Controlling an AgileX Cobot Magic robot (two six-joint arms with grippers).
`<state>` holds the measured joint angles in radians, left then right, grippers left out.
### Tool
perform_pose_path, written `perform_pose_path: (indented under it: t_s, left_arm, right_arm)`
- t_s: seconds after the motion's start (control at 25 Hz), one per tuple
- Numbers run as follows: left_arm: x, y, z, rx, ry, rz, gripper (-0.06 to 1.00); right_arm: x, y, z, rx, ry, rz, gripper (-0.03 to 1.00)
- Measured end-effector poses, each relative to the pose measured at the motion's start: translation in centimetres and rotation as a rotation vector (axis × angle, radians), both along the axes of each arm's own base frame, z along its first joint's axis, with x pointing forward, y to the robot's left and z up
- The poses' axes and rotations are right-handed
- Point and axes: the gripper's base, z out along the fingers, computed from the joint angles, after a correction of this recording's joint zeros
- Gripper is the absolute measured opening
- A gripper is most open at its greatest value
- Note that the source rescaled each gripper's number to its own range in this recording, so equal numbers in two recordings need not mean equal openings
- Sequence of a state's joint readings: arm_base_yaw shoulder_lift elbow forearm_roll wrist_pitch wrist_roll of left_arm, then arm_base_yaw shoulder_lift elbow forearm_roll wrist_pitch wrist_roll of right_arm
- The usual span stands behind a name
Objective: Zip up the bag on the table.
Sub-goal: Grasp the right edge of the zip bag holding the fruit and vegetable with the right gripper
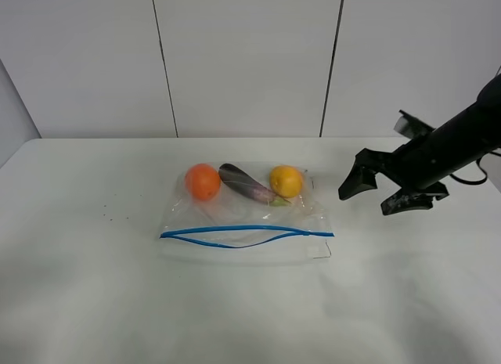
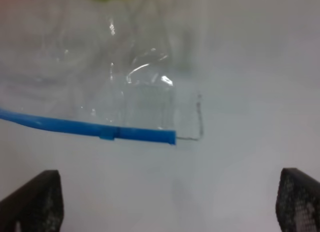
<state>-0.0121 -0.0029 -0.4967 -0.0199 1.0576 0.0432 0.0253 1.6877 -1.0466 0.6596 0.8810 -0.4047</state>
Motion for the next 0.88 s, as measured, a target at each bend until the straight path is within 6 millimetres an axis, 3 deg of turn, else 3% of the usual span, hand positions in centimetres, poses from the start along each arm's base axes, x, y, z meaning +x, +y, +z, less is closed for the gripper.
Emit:
perform_pose_path:
  t_s: [0.12, 0.4, 0.68, 0.88]
  left_arm:
    - [0.0, 0.0, 0.0, 0.0, 0.0, 0.0, 0.95]
    - [0.0, 0.0, 0.0, 0.0, 0.0, 0.0, 0.95]
    - [0.0, 0.0, 0.0, 0.0, 0.0, 0.0, 0.95]
    - [0.0, 0.0, 0.0, 0.0, 0.0, 0.0, 0.95]
  right_arm:
    - [1.5, 0.4, -4.0, 0.078, 0.057, 0.015, 0.94]
    - [3.2, -0.6, -8.6, 0.268, 0.065, -0.008, 0.94]
    - [4.0, 0.6, -11.7, 0.441, 0.072, 0.107, 0.94]
    - [4.4, 1.2, -11.8, 0.479, 0.057, 0.128, 0.94]
